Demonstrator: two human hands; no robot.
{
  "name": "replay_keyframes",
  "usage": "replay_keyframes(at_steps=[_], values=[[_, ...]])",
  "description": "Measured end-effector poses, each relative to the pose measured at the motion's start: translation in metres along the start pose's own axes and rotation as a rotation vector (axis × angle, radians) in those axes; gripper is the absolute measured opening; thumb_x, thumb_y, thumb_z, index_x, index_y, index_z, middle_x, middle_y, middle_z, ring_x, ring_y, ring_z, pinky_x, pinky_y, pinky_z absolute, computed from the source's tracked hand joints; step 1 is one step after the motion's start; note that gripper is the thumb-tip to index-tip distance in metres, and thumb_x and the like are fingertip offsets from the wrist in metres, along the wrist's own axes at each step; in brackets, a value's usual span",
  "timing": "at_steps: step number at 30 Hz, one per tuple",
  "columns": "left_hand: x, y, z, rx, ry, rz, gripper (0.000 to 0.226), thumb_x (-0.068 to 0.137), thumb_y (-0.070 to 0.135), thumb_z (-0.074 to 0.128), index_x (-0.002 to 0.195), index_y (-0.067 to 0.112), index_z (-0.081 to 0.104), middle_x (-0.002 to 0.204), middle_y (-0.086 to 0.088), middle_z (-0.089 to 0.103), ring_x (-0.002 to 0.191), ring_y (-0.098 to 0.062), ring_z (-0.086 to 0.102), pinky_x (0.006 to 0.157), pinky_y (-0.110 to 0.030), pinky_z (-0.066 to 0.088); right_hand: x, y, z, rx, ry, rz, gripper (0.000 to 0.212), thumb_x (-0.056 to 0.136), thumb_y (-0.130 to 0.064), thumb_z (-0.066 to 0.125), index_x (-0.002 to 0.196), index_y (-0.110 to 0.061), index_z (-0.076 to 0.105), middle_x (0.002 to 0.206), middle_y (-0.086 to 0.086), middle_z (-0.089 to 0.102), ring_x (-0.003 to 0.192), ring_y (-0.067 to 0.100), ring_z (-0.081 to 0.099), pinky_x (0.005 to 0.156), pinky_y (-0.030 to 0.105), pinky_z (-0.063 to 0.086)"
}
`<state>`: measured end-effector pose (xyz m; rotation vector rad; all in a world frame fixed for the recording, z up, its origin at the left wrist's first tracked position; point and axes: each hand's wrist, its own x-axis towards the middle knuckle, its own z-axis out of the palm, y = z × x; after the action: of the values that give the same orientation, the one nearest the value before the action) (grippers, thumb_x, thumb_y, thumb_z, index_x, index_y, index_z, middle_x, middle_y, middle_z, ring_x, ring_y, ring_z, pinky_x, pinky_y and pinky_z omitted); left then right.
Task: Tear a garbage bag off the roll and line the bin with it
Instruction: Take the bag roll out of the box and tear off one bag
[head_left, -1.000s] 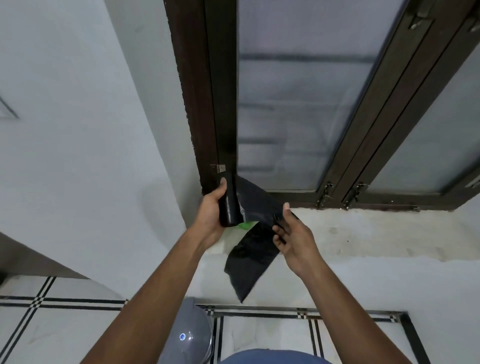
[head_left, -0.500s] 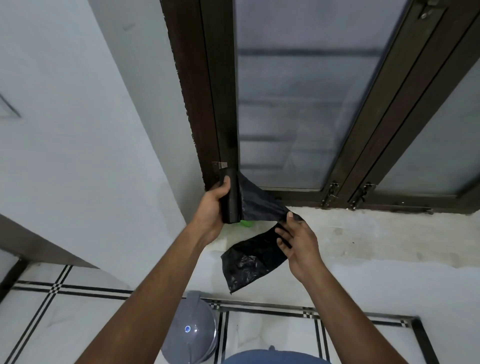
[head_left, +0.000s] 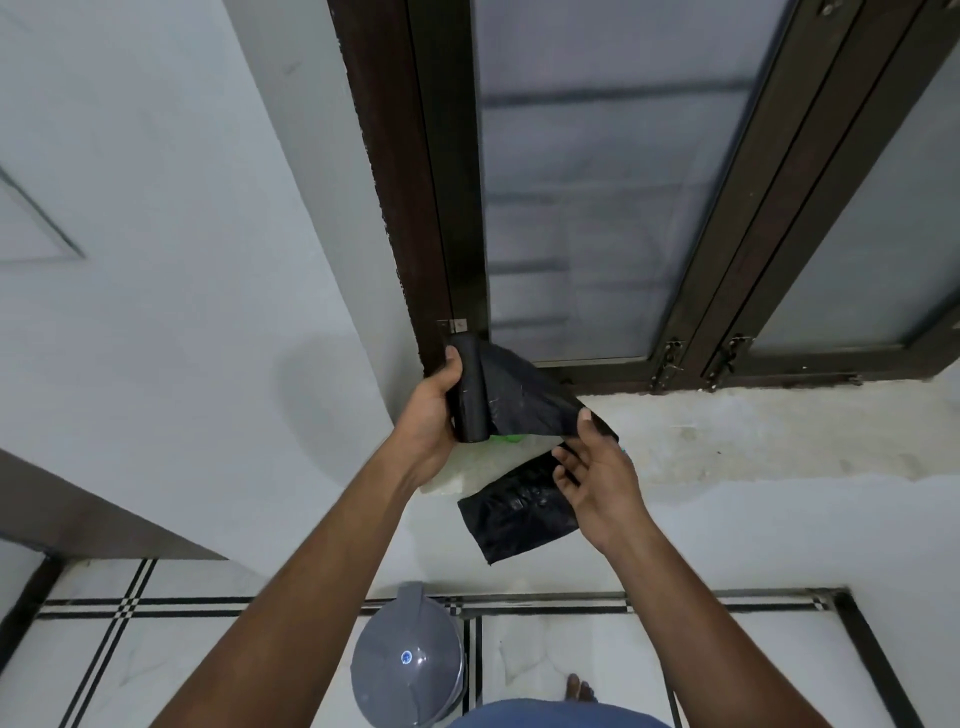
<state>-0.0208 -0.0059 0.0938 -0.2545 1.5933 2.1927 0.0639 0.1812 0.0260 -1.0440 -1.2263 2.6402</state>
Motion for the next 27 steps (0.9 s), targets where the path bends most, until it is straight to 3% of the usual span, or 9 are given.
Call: replay_keyframes(at_steps=[3, 6, 9, 14, 17, 19, 22, 25, 27], values=[[-0.002, 0.000, -0.002, -0.029, -0.004, -0.030, 0.059, 0.112, 0.059, 0.049, 0.138, 0.011, 0.072, 0.123, -0.009, 0.082, 0.116, -0.026, 0.077, 0.097, -0.039, 0.060, -0.005, 0.003, 0.005, -0.024, -0.009, 0.008, 0.052, 0.092, -0.045, 0.088, 0.127, -0.011, 0.070, 0.106, 0.006, 0.075, 0.087, 0.014, 0.072, 0.071, 0.028, 0.060], [-0.002, 0.001, -0.005, -0.014, -0.035, -0.030, 0.060, 0.110, 0.059, 0.054, 0.141, 0.012, 0.072, 0.131, -0.009, 0.081, 0.121, -0.027, 0.076, 0.099, -0.039, 0.059, -0.008, 0.004, 0.008, -0.038, 0.006, -0.003, 0.025, 0.098, -0.031, 0.085, 0.108, -0.015, 0.070, 0.099, 0.005, 0.075, 0.080, 0.012, 0.071, 0.067, 0.027, 0.057], [-0.001, 0.001, -0.010, -0.005, -0.041, -0.030, 0.055, 0.111, 0.058, 0.053, 0.143, 0.018, 0.073, 0.135, -0.007, 0.080, 0.129, -0.028, 0.073, 0.104, -0.042, 0.058, -0.006, 0.003, 0.006, -0.044, 0.032, -0.038, 0.018, 0.102, -0.029, 0.081, 0.107, -0.016, 0.070, 0.098, 0.003, 0.074, 0.079, 0.011, 0.069, 0.071, 0.029, 0.056], [0.003, -0.002, -0.013, 0.025, -0.045, -0.032, 0.052, 0.108, 0.058, 0.060, 0.140, 0.020, 0.076, 0.134, -0.006, 0.080, 0.131, -0.028, 0.073, 0.119, -0.049, 0.052, -0.012, 0.000, 0.010, -0.129, 0.051, -0.068, 0.022, 0.103, -0.034, 0.079, 0.108, -0.015, 0.069, 0.100, 0.005, 0.074, 0.082, 0.013, 0.072, 0.075, 0.032, 0.059], [0.004, -0.004, -0.013, 0.096, -0.034, -0.028, 0.053, 0.103, 0.056, 0.070, 0.138, 0.016, 0.076, 0.132, -0.006, 0.081, 0.130, -0.030, 0.073, 0.123, -0.052, 0.049, -0.031, -0.009, 0.008, -0.402, -0.037, 0.133, 0.044, 0.108, -0.053, 0.066, 0.116, -0.011, 0.077, 0.107, 0.002, 0.086, 0.099, 0.021, 0.080, 0.088, 0.039, 0.062], [0.004, -0.003, -0.014, 0.121, -0.006, -0.034, 0.053, 0.102, 0.056, 0.070, 0.136, 0.015, 0.076, 0.129, -0.007, 0.082, 0.127, -0.030, 0.074, 0.121, -0.053, 0.050, -0.042, -0.014, 0.005, -0.575, -0.017, 0.131, 0.057, 0.110, -0.058, 0.058, 0.103, -0.007, 0.081, 0.088, 0.004, 0.085, 0.080, 0.021, 0.079, 0.075, 0.035, 0.059], [0.003, 0.000, -0.014, 0.095, 0.006, -0.043, 0.052, 0.104, 0.056, 0.068, 0.133, 0.014, 0.078, 0.127, -0.012, 0.082, 0.125, -0.033, 0.075, 0.116, -0.050, 0.055, -0.041, -0.025, 0.009, -0.580, 0.086, -0.171, 0.052, 0.113, -0.051, 0.058, 0.089, -0.009, 0.077, 0.069, 0.004, 0.073, 0.059, 0.017, 0.062, 0.060, 0.030, 0.048], [-0.001, 0.006, -0.011, 0.068, -0.029, -0.049, 0.057, 0.106, 0.062, 0.059, 0.138, 0.019, 0.075, 0.134, -0.014, 0.079, 0.126, -0.034, 0.075, 0.110, -0.047, 0.058, -0.022, -0.040, 0.029, -0.558, -0.057, -0.355, 0.029, 0.116, -0.034, 0.057, 0.113, -0.015, 0.079, 0.106, -0.003, 0.082, 0.098, 0.017, 0.069, 0.084, 0.033, 0.049], [-0.002, 0.009, -0.008, 0.084, -0.074, -0.053, 0.059, 0.109, 0.064, 0.050, 0.140, 0.019, 0.074, 0.139, -0.016, 0.076, 0.130, -0.036, 0.072, 0.109, -0.046, 0.058, -0.002, -0.045, 0.041, -0.672, -0.212, -0.367, 0.028, 0.117, -0.026, 0.054, 0.138, -0.019, 0.071, 0.137, -0.007, 0.070, 0.129, 0.013, 0.061, 0.105, 0.034, 0.041]])
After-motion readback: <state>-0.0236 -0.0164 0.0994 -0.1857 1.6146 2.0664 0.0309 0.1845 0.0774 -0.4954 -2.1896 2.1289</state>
